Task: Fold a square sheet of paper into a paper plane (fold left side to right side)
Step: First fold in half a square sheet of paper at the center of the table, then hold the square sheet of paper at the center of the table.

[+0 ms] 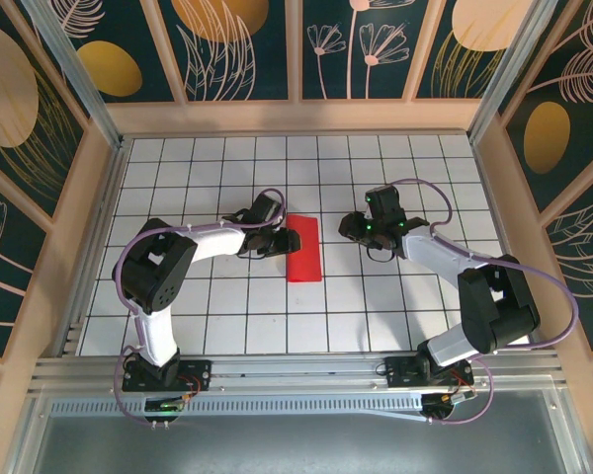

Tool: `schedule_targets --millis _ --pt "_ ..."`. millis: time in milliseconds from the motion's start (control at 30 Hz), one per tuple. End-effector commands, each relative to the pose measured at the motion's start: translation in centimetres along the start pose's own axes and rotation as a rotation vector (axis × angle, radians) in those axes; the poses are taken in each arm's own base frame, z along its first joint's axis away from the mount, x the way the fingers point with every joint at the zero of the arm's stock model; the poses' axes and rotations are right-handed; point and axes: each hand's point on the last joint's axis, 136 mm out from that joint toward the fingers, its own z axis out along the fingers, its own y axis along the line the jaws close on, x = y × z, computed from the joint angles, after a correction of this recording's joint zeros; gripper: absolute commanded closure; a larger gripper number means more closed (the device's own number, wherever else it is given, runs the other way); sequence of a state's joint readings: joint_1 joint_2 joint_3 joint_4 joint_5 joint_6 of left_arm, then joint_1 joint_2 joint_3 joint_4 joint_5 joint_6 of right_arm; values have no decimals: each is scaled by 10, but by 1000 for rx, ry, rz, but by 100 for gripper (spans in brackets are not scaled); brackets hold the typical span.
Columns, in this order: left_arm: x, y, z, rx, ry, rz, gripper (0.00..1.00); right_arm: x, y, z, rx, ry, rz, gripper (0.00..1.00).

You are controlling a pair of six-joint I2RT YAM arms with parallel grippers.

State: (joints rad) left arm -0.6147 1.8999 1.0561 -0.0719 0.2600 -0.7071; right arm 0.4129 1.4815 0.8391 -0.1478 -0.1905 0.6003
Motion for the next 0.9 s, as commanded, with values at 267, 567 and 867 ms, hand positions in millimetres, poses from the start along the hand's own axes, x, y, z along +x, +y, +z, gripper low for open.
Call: schedule_targets --millis 267,567,867 --pt "35 39 23 -123 104 32 55 3 -8 0 25 3 -15 61" --pt "34 40 24 -129 99 23 55 5 -4 3 10 15 -18 61" --pt "34 43 24 -138 83 -15 54 7 0 6 6 24 -25 61"
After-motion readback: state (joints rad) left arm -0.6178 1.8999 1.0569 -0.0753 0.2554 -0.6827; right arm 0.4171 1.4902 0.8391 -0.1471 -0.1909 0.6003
